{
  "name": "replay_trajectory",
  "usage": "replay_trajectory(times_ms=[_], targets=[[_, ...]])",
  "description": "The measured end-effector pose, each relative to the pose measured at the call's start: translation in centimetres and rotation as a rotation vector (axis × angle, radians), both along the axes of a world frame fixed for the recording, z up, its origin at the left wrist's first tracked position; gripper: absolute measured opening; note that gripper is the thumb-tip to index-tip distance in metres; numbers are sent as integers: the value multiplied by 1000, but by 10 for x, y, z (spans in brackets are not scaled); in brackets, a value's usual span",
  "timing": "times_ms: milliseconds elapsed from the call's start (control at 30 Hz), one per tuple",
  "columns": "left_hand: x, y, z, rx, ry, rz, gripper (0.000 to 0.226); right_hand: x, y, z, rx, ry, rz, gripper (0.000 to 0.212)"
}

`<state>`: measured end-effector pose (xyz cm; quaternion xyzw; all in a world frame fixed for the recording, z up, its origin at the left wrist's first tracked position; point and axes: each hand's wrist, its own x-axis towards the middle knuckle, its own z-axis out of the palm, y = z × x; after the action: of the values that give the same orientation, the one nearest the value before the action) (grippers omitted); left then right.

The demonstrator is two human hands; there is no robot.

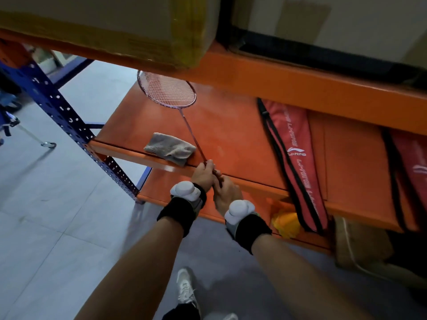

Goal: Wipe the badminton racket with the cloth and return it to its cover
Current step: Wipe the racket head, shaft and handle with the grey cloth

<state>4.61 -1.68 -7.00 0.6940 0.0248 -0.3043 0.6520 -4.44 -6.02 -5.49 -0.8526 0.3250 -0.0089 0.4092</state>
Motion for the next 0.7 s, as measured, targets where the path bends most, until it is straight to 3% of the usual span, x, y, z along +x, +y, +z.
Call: replay_trajectory(times_ms=[100, 300, 367, 500, 700], targets=[[-31, -16, 1, 65, -76, -78, 20, -49, -19, -3, -7, -67, -46, 44], [-81, -67, 16, -5, 29, -51, 8, -136, -48, -20, 6, -28, -143, 46], [-101, -78, 12, -4, 88, -71, 16, -160, -54, -24, 68, -19, -172, 50], [-142, -89, -2, 13, 100, -92, 29, -192, -65, -28, 171, -7, -155, 36], [-188, -78, -29, 63, 83, -125, 30, -225, -67, -43, 239, 120, -12, 18]])
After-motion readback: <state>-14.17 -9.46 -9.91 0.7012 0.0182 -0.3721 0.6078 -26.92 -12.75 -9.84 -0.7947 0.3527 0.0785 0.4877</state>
